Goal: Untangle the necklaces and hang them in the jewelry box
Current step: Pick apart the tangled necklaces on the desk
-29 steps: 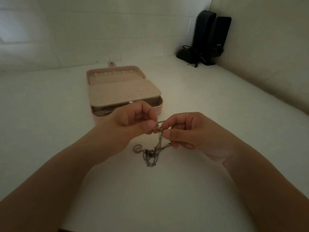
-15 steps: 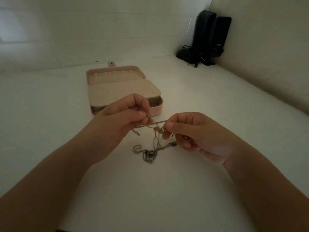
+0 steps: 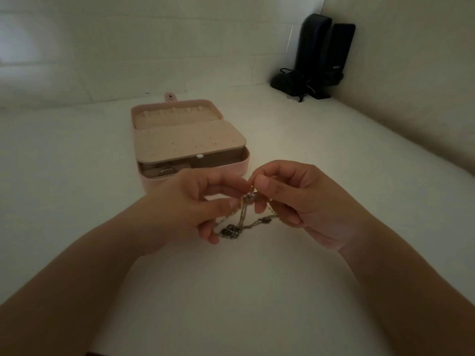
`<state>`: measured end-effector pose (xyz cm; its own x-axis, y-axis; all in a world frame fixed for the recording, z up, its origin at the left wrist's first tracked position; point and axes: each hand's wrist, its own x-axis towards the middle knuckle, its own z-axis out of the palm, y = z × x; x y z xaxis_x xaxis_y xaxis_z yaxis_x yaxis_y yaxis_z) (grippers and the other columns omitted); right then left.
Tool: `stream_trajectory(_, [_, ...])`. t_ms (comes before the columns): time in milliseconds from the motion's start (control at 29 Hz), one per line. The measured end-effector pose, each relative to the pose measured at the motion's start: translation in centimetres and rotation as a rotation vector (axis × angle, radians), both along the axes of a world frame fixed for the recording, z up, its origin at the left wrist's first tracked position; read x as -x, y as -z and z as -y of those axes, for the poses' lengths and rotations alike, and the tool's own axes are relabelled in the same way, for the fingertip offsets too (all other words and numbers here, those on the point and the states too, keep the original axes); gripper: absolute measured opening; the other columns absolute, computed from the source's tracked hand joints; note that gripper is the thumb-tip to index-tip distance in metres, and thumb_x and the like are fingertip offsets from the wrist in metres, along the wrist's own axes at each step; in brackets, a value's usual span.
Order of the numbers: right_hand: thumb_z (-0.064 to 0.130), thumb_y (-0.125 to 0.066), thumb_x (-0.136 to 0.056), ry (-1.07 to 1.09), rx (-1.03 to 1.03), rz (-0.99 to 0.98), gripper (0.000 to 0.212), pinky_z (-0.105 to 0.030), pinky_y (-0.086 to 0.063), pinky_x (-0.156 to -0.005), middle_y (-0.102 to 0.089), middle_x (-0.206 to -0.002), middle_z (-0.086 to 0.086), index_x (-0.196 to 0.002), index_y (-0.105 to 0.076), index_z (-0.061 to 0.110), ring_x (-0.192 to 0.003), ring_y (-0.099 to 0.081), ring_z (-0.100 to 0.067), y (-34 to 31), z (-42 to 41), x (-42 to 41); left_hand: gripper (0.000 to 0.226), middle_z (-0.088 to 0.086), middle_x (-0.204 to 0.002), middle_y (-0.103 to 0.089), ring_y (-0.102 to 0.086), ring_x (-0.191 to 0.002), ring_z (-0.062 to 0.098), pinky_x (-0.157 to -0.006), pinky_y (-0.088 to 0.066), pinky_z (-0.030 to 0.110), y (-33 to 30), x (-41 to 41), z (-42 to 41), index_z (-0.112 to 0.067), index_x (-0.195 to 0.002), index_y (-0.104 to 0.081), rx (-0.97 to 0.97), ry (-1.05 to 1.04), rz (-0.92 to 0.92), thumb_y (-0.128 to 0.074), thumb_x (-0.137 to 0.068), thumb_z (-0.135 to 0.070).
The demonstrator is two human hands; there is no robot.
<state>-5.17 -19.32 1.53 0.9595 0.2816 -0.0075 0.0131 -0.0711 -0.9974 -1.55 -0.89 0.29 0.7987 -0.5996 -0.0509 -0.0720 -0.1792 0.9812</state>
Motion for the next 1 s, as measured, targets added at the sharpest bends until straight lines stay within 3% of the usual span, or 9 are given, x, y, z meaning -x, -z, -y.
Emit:
stream_trajectory(138, [0.033, -0.065, -0.066, 0.098, 0.023, 0.019, 0.013, -0.018, -0.020, -0.037, -0.055, -0.057, 0.003, -0.074, -0.073, 0.025, -0.043, -0.026, -0.013, 0.3, -0.1, -0.1, 0.012, -0.001, -0.062, -0.070, -0.042, -0.034, 0.009, -0.042, -0.045, 0.014, -0.4, 0.3, 0.0, -0.020, -0.078, -0.068, -0.039, 0.007, -0.004, -0.062, -0.068, -0.022])
stream_trajectory(241, [0.035, -0.066, -0.065, 0.126, 0.053, 0.024, 0.016, -0.017, -0.021, -0.037, -0.050, -0.052, 0.006, -0.074, -0.072, 0.024, -0.042, -0.026, -0.010, 0.2, 0.0, -0.2, 0.004, -0.002, -0.049, -0.062, -0.042, -0.031, 0.007, -0.042, -0.045, 0.015, -0.5, 0.3, 0.1, -0.014, -0.074, -0.064, -0.035, -0.017, -0.023, -0.061, -0.075, -0.015])
stream_trajectory(379, [0.033, -0.065, -0.066, 0.130, 0.060, 0.019, 0.020, -0.014, -0.022, -0.035, -0.044, -0.045, 0.004, -0.078, -0.070, 0.017, -0.037, -0.028, -0.005, -0.1, 0.3, -0.1, 0.019, 0.002, -0.057, -0.065, -0.045, -0.033, 0.011, -0.040, -0.045, 0.019, -0.5, 0.2, 0.3, -0.013, -0.069, -0.057, -0.044, -0.085, -0.048, -0.053, -0.086, -0.007])
stream_trajectory(655, [0.030, -0.056, -0.077, 0.066, 0.027, -0.056, 0.023, -0.017, -0.016, -0.035, -0.048, -0.051, 0.000, -0.091, -0.072, 0.021, -0.037, -0.026, -0.005, -0.8, 1.4, 0.1, 0.021, 0.007, -0.050, -0.056, -0.034, -0.029, 0.014, -0.036, -0.044, 0.023, -0.1, 0.0, 0.4, -0.011, -0.073, -0.050, -0.022, -0.161, -0.133, -0.043, -0.092, -0.008])
stream_trajectory(793, [0.034, -0.068, -0.066, 0.028, 0.219, -0.050, 0.029, -0.016, -0.022, -0.040, -0.031, -0.048, 0.004, -0.092, -0.071, 0.021, -0.040, -0.022, -0.006, -0.5, 1.1, 0.1, 0.017, 0.008, -0.047, -0.056, -0.032, -0.026, 0.011, -0.036, -0.044, 0.023, -0.1, 0.1, 0.4, -0.012, -0.078, -0.050, -0.029, -0.098, -0.124, -0.043, -0.093, -0.012])
stream_trajectory(862, [0.033, -0.072, -0.069, 0.037, 0.358, -0.018, 0.020, -0.020, -0.025, -0.048, -0.029, -0.048, 0.005, -0.086, -0.073, 0.023, -0.043, -0.023, -0.008, -0.1, 0.8, 0.0, 0.015, 0.008, -0.046, -0.055, -0.033, -0.026, 0.011, -0.035, -0.043, 0.022, -0.2, 0.2, 0.4, -0.012, -0.080, -0.051, -0.045, -0.063, -0.114, -0.043, -0.093, -0.015])
stream_trajectory(931, [0.030, -0.071, -0.074, 0.066, 0.395, -0.005, 0.011, -0.024, -0.026, -0.051, -0.036, -0.049, 0.002, -0.081, -0.073, 0.022, -0.045, -0.027, -0.009, 0.2, 0.7, -0.1, 0.014, 0.007, -0.045, -0.055, -0.034, -0.026, 0.010, -0.035, -0.043, 0.021, -0.2, 0.2, 0.4, -0.014, -0.081, -0.051, -0.063, -0.034, -0.101, -0.044, -0.093, -0.017])
stream_trajectory(1000, [0.031, -0.070, -0.076, 0.100, 0.382, 0.010, 0.010, -0.020, -0.030, -0.050, -0.052, -0.059, -0.003, -0.080, -0.072, 0.022, -0.047, -0.038, -0.006, 0.3, 0.8, -0.2, 0.014, 0.007, -0.045, -0.055, -0.033, -0.026, 0.010, -0.035, -0.044, 0.022, -0.2, 0.2, 0.4, -0.015, -0.081, -0.051, -0.063, -0.015, -0.088, -0.044, -0.093, -0.019])
